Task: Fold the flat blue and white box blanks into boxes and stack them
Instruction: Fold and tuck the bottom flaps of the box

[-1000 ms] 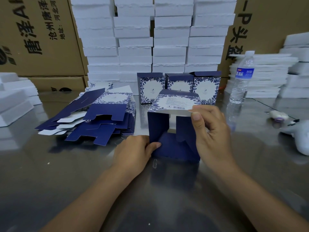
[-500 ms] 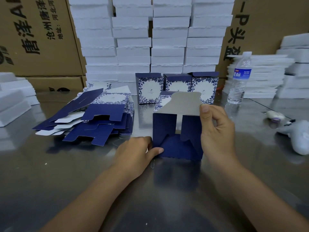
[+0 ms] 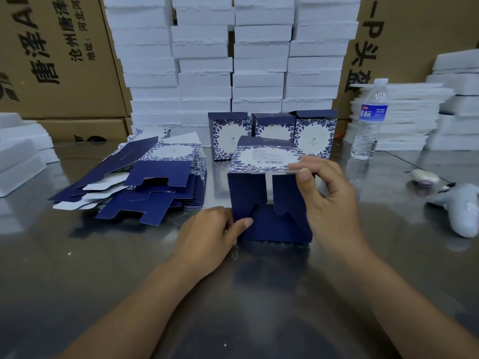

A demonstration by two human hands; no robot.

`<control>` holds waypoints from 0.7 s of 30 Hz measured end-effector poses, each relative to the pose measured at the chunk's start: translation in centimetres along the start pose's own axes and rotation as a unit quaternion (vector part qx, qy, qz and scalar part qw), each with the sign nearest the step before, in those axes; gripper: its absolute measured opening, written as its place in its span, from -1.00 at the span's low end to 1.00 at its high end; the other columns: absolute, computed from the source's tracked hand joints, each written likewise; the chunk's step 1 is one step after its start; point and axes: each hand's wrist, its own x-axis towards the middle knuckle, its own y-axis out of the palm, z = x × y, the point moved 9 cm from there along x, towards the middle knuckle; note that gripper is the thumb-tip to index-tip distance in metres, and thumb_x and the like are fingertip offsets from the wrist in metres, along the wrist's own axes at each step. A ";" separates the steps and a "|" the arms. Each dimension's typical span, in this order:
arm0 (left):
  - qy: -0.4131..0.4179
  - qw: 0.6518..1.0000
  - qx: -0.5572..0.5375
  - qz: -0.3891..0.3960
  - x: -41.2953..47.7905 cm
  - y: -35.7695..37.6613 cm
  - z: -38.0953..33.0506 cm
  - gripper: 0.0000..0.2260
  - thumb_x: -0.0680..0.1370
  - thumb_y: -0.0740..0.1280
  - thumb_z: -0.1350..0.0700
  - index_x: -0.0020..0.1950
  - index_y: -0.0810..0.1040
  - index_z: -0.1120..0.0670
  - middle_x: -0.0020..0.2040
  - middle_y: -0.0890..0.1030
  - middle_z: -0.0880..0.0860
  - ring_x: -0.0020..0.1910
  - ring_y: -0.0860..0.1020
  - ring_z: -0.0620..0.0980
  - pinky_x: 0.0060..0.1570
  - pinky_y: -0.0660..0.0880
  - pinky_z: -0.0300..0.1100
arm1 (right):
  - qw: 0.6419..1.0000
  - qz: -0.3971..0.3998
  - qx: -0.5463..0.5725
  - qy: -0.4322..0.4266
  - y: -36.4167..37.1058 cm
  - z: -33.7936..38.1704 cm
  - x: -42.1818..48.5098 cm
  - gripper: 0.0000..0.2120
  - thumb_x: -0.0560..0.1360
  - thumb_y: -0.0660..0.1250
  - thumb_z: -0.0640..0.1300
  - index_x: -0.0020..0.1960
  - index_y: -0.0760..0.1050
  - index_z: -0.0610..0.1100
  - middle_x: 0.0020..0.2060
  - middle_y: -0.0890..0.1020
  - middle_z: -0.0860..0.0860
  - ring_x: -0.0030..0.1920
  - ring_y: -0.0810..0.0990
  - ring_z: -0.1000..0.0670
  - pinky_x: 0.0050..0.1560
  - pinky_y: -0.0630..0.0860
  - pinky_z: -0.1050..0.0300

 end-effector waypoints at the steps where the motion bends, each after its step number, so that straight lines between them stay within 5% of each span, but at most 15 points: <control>1: -0.003 1.000 -0.004 -0.011 0.0 -0.2 0.0 -0.60 0.55 0.19 -0.18 -0.40 0.28 0.00 -0.47 0.36 -0.06 -0.43 0.36 -0.12 -0.44 0.17 -0.19 | 1.000 0.007 -0.010 -0.002 0.1 0.0 0.0 -0.80 0.42 0.20 0.26 -0.11 0.50 0.20 0.05 0.55 -0.01 0.16 0.49 0.13 0.07 0.32 0.50; 9: 0.014 0.998 -0.007 -0.063 0.0 -1.2 -0.3 -0.57 0.57 0.09 -0.17 -0.39 0.28 0.06 -0.44 0.35 -0.01 -0.40 0.38 0.02 -0.41 0.16 -0.11 | 0.999 0.034 -0.006 0.015 0.8 -0.4 -0.1 -0.66 0.44 0.07 0.36 -0.08 0.49 0.20 0.11 0.48 0.19 0.20 0.41 0.30 0.10 0.26 0.52; 12: 0.025 0.998 -0.017 -0.063 0.0 -1.2 -0.5 -0.59 0.58 0.13 -0.14 -0.41 0.25 0.03 -0.45 0.34 -0.02 -0.41 0.34 0.01 -0.41 0.15 -0.10 | 0.997 0.042 0.021 0.057 0.9 -1.7 -0.3 -0.76 0.36 0.20 0.28 -0.10 0.50 0.19 0.15 0.46 0.30 0.25 0.39 0.29 0.21 0.33 0.29; 15: 0.031 0.997 -0.027 -0.065 0.0 -1.2 -0.6 -0.61 0.56 0.17 -0.13 -0.41 0.26 0.02 -0.44 0.33 -0.03 -0.42 0.34 -0.02 -0.41 0.16 -0.12 | 0.993 0.090 -0.066 0.025 1.4 -1.7 -0.8 -0.70 0.37 0.36 0.17 0.06 0.40 0.21 0.24 0.37 0.32 0.36 0.30 0.22 0.31 0.36 0.08; 19: 0.023 0.993 -0.087 -0.080 -0.1 -1.4 -0.3 -0.70 0.45 0.30 -0.18 -0.18 0.25 -0.03 -0.38 0.39 -0.09 -0.37 0.42 -0.12 -0.40 0.27 -0.15 | 0.976 0.111 -0.184 -0.043 1.6 -1.2 -0.9 -0.40 0.39 0.47 -0.01 0.35 0.29 0.03 0.35 0.29 0.11 0.38 0.24 0.18 0.28 0.16 0.51; 21: 0.020 0.989 -0.132 -0.069 -0.1 -1.0 -0.3 -0.56 0.39 0.44 -0.12 -0.05 0.15 -0.16 -0.29 0.46 -0.15 -0.29 0.51 -0.19 -0.35 0.39 -0.18 | 0.968 0.107 -0.220 -0.059 1.5 -1.2 -0.9 -0.35 0.39 0.48 -0.09 0.39 0.28 -0.03 0.34 0.30 0.08 0.36 0.25 0.18 0.23 0.09 0.60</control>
